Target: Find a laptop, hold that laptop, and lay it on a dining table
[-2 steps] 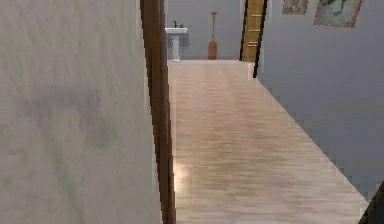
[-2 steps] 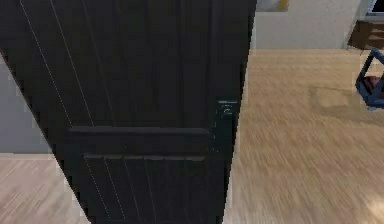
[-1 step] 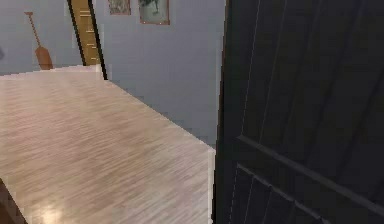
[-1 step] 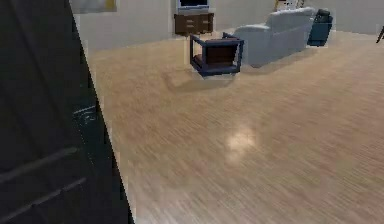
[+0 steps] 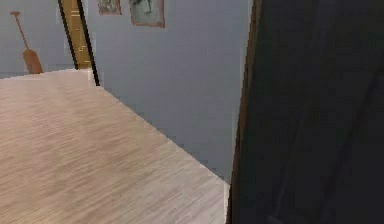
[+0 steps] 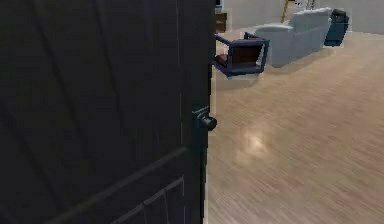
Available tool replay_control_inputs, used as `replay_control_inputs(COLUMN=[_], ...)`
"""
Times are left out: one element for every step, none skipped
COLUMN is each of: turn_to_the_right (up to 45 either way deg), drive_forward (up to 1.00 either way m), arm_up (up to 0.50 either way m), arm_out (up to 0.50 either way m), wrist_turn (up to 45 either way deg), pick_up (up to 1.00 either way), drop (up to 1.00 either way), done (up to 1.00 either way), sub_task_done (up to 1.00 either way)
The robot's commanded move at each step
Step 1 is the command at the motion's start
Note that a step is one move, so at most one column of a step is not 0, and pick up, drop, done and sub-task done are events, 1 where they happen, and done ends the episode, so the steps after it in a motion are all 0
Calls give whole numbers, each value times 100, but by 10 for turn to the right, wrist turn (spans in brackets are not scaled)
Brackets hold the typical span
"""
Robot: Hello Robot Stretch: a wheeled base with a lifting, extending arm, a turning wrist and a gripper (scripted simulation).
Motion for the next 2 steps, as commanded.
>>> replay_control_inputs(turn_to_the_right=[-390, 0], drive_forward=[0, 70], arm_up=[0, 0], arm_out=[0, 0], wrist_turn=[0, 0], pick_up=[0, 0], drop=[0, 0], done=[0, 0], sub_task_done=[0, 0])
